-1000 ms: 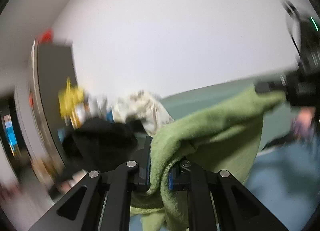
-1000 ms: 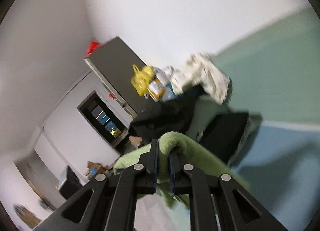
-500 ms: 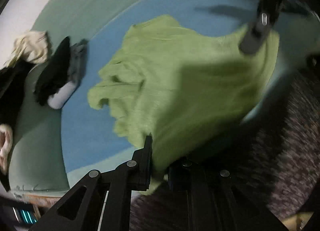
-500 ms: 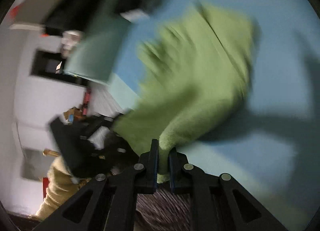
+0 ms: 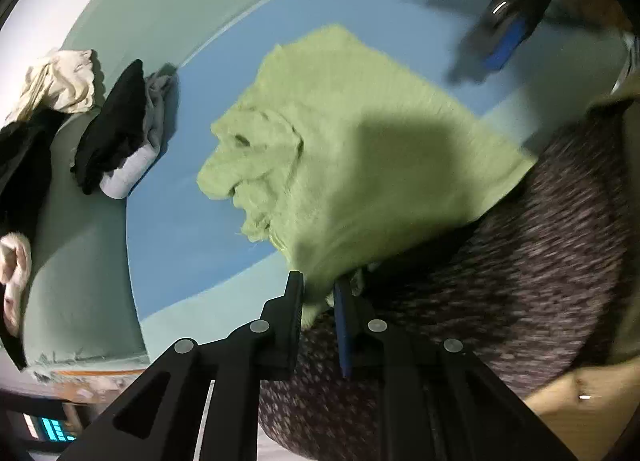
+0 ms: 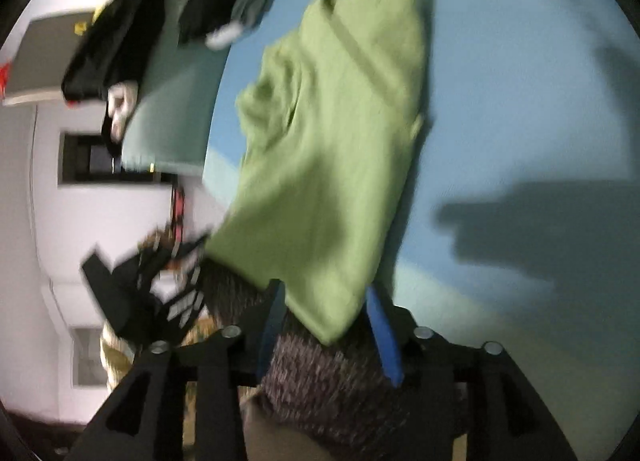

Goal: Fold clothes

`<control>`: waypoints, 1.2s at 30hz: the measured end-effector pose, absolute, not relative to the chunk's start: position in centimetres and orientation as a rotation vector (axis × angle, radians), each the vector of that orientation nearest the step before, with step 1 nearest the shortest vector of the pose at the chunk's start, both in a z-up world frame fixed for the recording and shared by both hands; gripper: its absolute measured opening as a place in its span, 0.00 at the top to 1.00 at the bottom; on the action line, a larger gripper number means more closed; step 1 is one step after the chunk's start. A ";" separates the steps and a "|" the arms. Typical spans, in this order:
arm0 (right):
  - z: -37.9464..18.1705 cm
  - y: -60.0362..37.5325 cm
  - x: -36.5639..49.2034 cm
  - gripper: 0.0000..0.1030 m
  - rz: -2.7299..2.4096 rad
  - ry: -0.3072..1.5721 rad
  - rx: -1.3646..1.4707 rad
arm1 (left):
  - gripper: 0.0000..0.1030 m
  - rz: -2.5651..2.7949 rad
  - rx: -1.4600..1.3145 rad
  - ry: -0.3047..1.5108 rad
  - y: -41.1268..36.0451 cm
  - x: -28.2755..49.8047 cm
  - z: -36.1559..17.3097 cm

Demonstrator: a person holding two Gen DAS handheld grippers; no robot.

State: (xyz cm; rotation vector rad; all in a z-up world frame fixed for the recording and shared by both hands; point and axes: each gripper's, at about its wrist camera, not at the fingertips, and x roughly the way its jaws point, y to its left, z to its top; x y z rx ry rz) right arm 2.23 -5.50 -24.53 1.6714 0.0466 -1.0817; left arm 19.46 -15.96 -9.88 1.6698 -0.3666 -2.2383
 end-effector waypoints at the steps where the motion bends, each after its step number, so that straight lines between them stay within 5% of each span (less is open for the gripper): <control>1: -25.1 -5.7 1.9 0.50 -1.089 0.050 1.682 | 0.84 -2.251 1.656 -0.358 -15.7 19.5 -9.3; 6: -29.8 -7.4 3.4 0.50 -1.014 0.114 1.793 | 0.75 -2.376 1.513 -0.256 -14.1 18.8 -6.1; 8: -31.0 -7.9 4.4 0.74 -0.964 0.078 1.815 | 0.45 -2.402 1.469 -0.229 -13.3 17.6 -6.3; 10: -31.6 -8.4 4.9 0.86 -0.947 0.036 1.826 | 0.33 -2.426 1.448 -0.196 -12.3 16.5 -6.8; 23: -27.4 -8.6 4.1 0.89 -0.784 -0.223 1.798 | 0.33 -2.389 1.362 -0.098 -8.2 10.2 -11.4; 27: -26.9 -9.1 3.5 0.89 -0.765 -0.227 1.807 | 0.33 -2.254 1.345 -0.231 -7.9 8.3 -13.3; 29: -26.9 -9.2 3.2 0.89 -0.764 -0.231 1.809 | 0.37 -2.190 1.355 -0.274 -8.2 7.8 -14.1; 30: -26.9 -9.0 3.0 0.89 -0.764 -0.233 1.810 | 0.49 -2.181 1.374 -0.262 -8.5 7.7 -14.4; 31: -26.9 -8.9 2.8 0.89 -0.768 -0.236 1.810 | 0.85 -2.177 1.385 -0.232 -8.9 7.6 -14.5; 34: -26.9 -8.5 1.9 0.82 -0.804 -0.242 1.802 | 0.91 -2.183 1.405 -0.032 -10.9 7.9 -14.5; 36: -27.1 -8.2 1.2 0.59 -0.841 -0.252 1.800 | 0.91 -2.210 1.396 0.136 -12.2 8.3 -13.8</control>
